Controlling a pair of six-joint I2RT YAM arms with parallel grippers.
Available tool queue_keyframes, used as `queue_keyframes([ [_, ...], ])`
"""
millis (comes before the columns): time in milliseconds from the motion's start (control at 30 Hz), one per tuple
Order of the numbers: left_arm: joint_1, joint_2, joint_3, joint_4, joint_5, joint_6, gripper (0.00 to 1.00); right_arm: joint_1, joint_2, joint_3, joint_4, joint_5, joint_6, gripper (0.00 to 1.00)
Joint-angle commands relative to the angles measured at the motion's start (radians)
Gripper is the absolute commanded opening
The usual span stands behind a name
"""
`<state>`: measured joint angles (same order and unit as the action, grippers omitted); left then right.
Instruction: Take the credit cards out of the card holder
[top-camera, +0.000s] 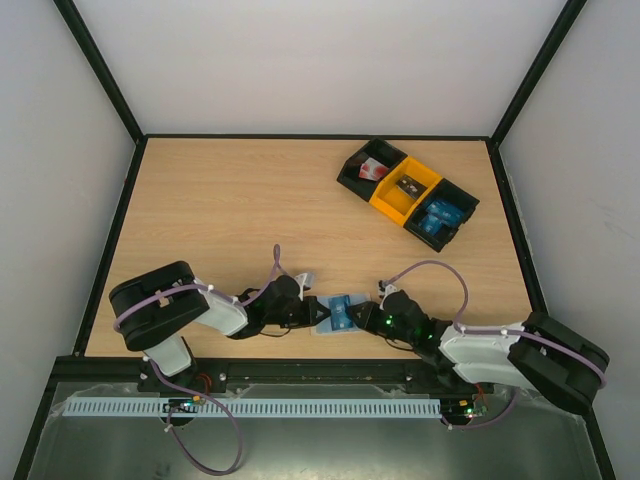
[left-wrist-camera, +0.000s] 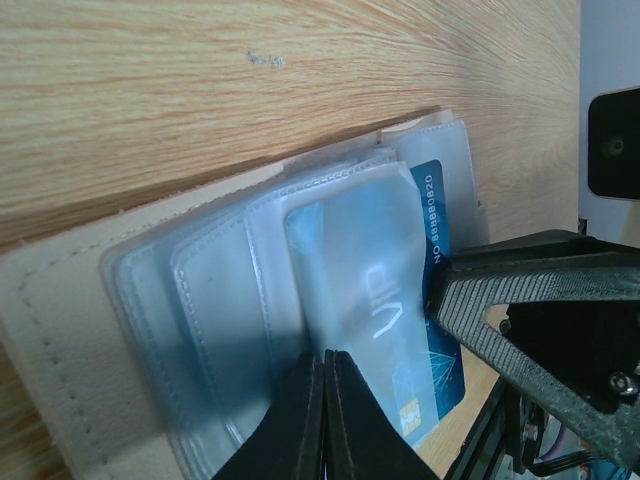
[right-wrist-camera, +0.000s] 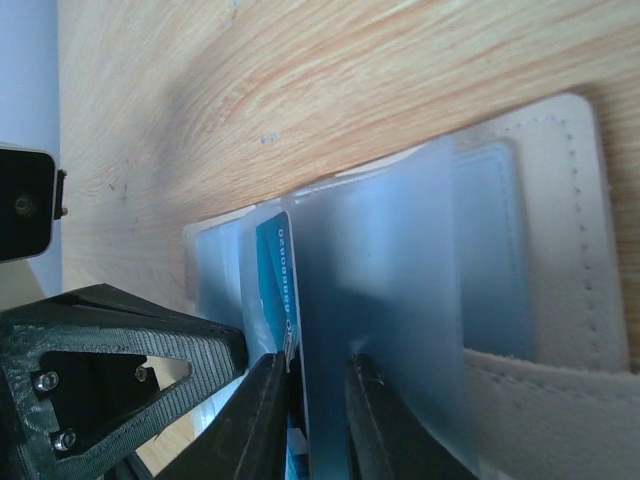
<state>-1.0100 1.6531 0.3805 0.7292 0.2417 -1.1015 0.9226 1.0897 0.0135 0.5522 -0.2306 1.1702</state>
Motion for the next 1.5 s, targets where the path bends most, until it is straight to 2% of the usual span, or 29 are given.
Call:
queue_keyframes([
  [0, -0.004, 0.040, -0.042, -0.142, -0.047, 0.020, 0.03, -0.004, 0.036, -0.006, 0.023, -0.024, -0.013, 0.14],
  [67, -0.004, 0.035, -0.042, -0.147, -0.049, 0.020, 0.03, -0.005, 0.031, -0.007, 0.025, -0.020, -0.013, 0.04],
  [100, -0.002, 0.031, -0.042, -0.150, -0.052, 0.021, 0.03, -0.005, 0.022, -0.008, 0.017, -0.014, -0.011, 0.02],
  [200, -0.003, 0.017, -0.044, -0.167, -0.061, 0.021, 0.03, -0.005, -0.035, -0.012, -0.028, 0.023, -0.004, 0.02],
  [500, -0.002, -0.017, -0.066, -0.152, -0.079, -0.003, 0.03, -0.005, -0.312, 0.012, -0.329, 0.178, -0.012, 0.02],
  [600, -0.002, -0.033, -0.058, -0.152, -0.070, -0.006, 0.03, -0.005, -0.385, 0.025, -0.381, 0.202, -0.015, 0.02],
  [733, 0.000, -0.089, -0.016, -0.206, -0.056, 0.000, 0.14, -0.005, -0.424, 0.039, -0.386, 0.177, -0.011, 0.02],
  [833, 0.002, -0.164, 0.009, -0.259, -0.061, -0.009, 0.31, -0.005, -0.448, 0.036, -0.358, 0.142, -0.001, 0.02],
  [933, 0.011, -0.236, 0.011, -0.245, -0.051, -0.030, 0.50, -0.004, -0.484, 0.021, -0.300, 0.093, 0.015, 0.02],
  [1000, 0.015, -0.279, 0.008, -0.216, -0.040, -0.044, 0.57, -0.004, -0.515, 0.013, -0.273, 0.076, 0.029, 0.02],
  [1233, 0.016, -0.356, -0.016, -0.075, 0.012, -0.085, 0.66, -0.005, -0.628, -0.005, -0.184, 0.031, 0.093, 0.02],
  [1367, 0.016, -0.362, -0.048, 0.037, 0.051, -0.120, 0.65, -0.005, -0.642, -0.026, -0.115, 0.000, 0.133, 0.02],
  [1467, 0.016, -0.359, -0.065, 0.108, 0.073, -0.141, 0.61, -0.005, -0.638, -0.032, -0.087, -0.011, 0.145, 0.02],
])
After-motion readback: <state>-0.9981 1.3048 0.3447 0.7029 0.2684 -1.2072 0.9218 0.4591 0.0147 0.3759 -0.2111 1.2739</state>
